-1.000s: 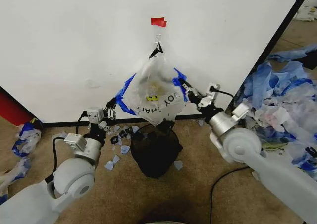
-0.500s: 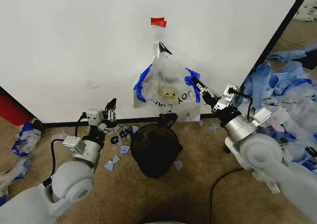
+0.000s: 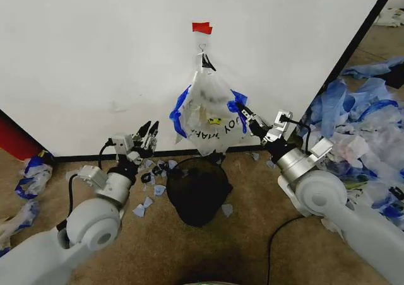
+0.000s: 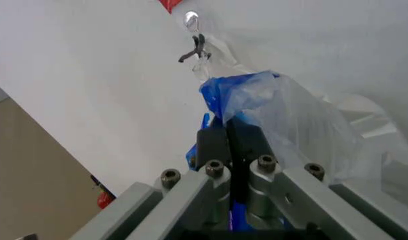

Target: Pick up the garbage bag from the wall and place it over the trash bin.

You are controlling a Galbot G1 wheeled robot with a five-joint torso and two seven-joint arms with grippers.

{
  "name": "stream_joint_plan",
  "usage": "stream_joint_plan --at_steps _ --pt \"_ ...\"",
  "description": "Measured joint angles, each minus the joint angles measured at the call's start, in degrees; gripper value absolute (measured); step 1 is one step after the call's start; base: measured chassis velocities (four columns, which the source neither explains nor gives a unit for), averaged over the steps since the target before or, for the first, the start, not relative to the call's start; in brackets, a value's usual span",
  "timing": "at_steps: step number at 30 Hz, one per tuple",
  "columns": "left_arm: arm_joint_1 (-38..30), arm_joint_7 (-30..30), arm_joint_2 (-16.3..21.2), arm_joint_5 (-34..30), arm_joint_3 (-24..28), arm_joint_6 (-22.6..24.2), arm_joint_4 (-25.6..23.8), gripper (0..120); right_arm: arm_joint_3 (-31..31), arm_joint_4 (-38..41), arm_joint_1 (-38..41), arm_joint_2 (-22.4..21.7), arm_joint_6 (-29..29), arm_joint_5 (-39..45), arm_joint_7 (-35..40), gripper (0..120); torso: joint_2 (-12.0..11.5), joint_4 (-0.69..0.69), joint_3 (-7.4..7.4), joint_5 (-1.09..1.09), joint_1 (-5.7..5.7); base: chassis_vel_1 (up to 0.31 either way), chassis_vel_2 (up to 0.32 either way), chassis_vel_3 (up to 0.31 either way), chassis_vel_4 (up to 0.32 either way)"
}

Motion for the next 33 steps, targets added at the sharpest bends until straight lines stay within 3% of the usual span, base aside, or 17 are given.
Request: stream_joint_plan --at_steps 4,6,8,13,24,33 --pt "-4.13 2.01 -0.87 -0.91 2.40 -1.14 5.05 65 -1.82 -0.86 1.75 0.51 -0.03 -0.25 -0.07 0 0.00 -0.02 0.00 -0.02 0.01 0.000 0.000 0.000 0.000" --pt "-4.57 2.94 -0.87 -1.29 2.49 -1.37 5.88 68 -2.54 -1.21 2.51 0.83 -0.07 -0.28 -0.10 0 0.00 -0.02 0.00 -0.01 0.01 0.000 0.000 0.000 0.000" --pt "-5.51 4.61 -0.79 -3.92 2.72 -1.41 6.88 76 -3.42 -1.66 3.51 1.35 -0.22 -0.31 -0.19 0 0.00 0.04 0.00 0.01 0.01 0.000 0.000 0.000 0.000" --pt "-8.58 7.41 -1.64 -12.61 4.14 -0.50 8.34 97 -3.66 -1.75 3.43 1.60 -0.33 -0.81 -0.23 0 0.00 -0.01 0.00 0.01 0.01 0.000 0.000 0.000 0.000" --pt "-12.31 11.18 -3.20 -17.59 6.21 0.68 8.46 100 -3.26 -2.00 1.55 1.82 -0.39 -2.34 -0.58 0 0.00 0.00 0.00 0.00 0.00 0.000 0.000 0.000 0.000" --pt "-17.31 12.93 -5.23 -17.05 9.99 0.32 13.48 100 -3.52 -2.46 1.51 2.32 -0.46 -2.73 -1.04 0 0.00 0.01 0.00 -0.01 0.00 0.000 0.000 0.000 0.000"
